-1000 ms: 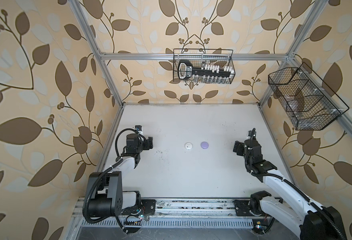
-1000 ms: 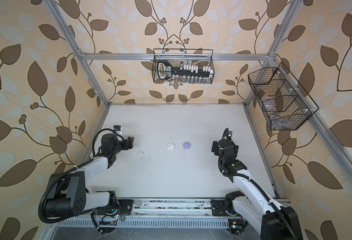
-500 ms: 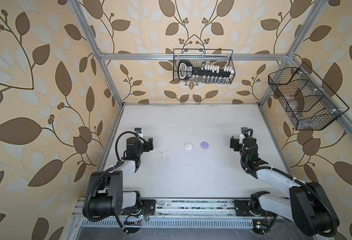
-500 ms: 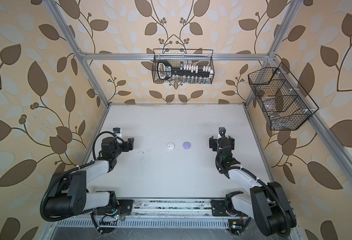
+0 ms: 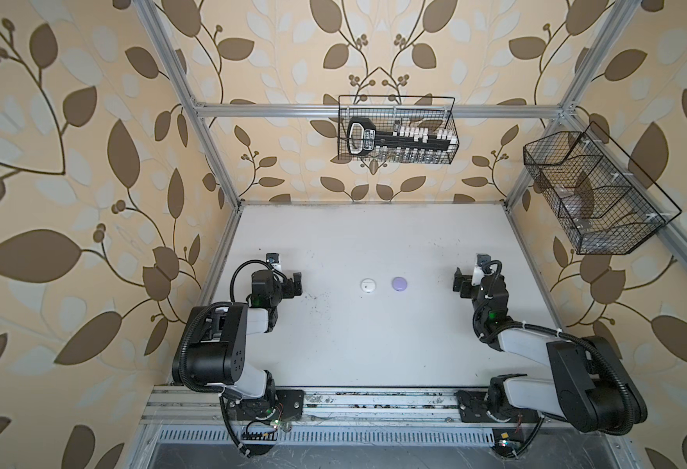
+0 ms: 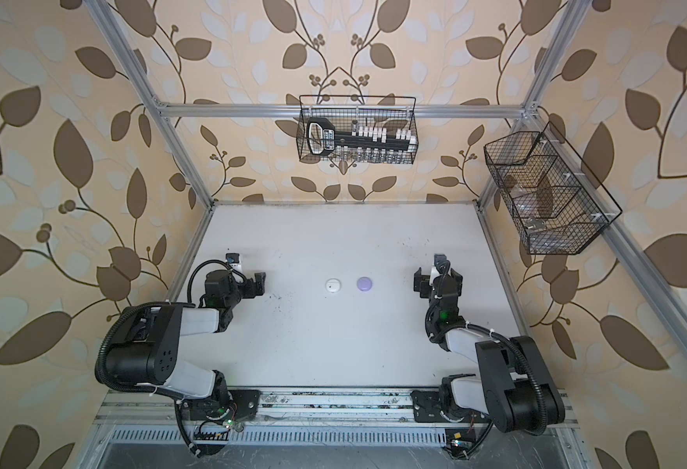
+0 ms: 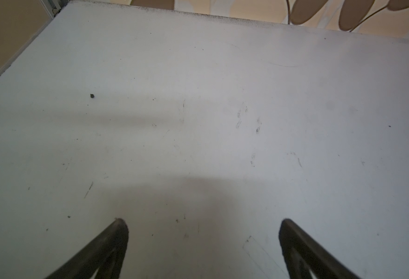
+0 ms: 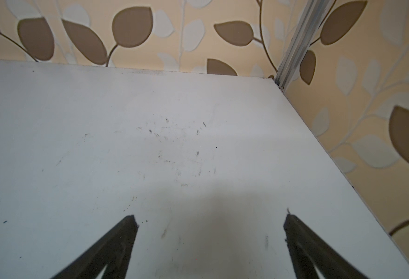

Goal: Insert wireless bluetooth earbuds into charging case
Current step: Reset both arms

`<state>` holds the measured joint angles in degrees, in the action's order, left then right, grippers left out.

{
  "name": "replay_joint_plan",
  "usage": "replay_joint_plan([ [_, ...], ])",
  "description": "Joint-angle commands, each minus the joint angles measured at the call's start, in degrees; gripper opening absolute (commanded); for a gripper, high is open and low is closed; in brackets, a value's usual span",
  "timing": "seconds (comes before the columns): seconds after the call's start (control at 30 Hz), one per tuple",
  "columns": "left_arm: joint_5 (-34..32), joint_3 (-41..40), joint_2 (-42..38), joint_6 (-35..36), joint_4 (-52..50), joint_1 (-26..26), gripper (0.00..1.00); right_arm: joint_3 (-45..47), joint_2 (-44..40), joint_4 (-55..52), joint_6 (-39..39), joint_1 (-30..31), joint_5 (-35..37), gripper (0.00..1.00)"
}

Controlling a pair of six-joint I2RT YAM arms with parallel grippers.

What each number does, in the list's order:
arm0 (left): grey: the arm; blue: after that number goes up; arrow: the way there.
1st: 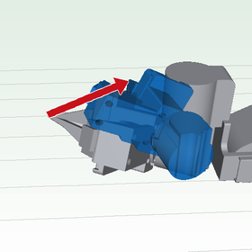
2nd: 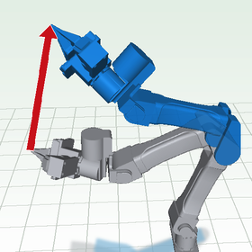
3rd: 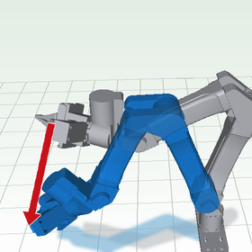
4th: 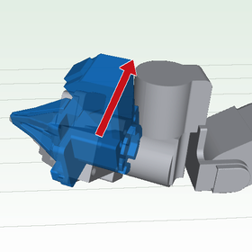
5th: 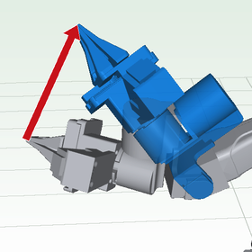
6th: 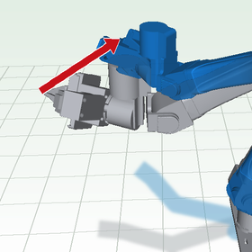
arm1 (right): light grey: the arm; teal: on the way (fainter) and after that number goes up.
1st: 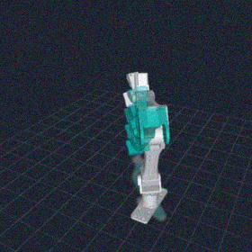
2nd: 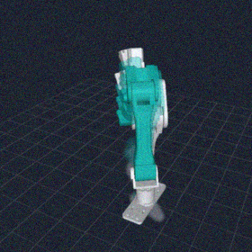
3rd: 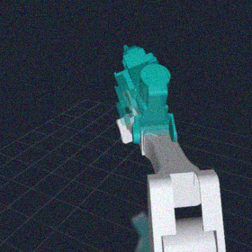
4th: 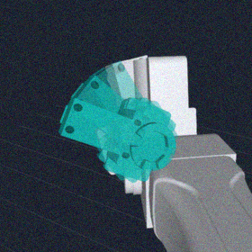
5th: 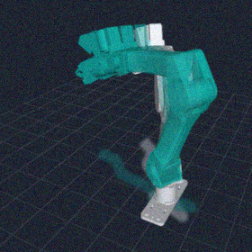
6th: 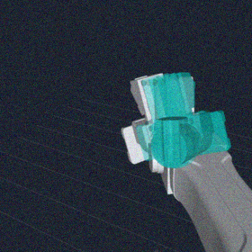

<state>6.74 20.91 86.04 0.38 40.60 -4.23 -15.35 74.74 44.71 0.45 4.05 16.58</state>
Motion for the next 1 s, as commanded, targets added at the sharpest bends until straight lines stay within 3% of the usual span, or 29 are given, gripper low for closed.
replay_joint_plan([
  [0.0, -1.6, 1.2, -0.2, -0.7, 1.9, -0.6, 0.99, 1.6, 0.8, 6.0, -1.2, -2.0, -7.7, 0.96],
  [0.1, -1.6, 1.3, -0.2, -0.7, 1.7, -0.6, 0.99, 3.8, 2.8, 11.7, -1.1, -3.3, -11.4, 0.97],
  [0.97, -1.6, 1.2, -0.4, -0.7, 1.7, -0.6, 0.99, 4.5, 2.3, 12.1, -0.9, -2.9, -10.4, 1.00],
])
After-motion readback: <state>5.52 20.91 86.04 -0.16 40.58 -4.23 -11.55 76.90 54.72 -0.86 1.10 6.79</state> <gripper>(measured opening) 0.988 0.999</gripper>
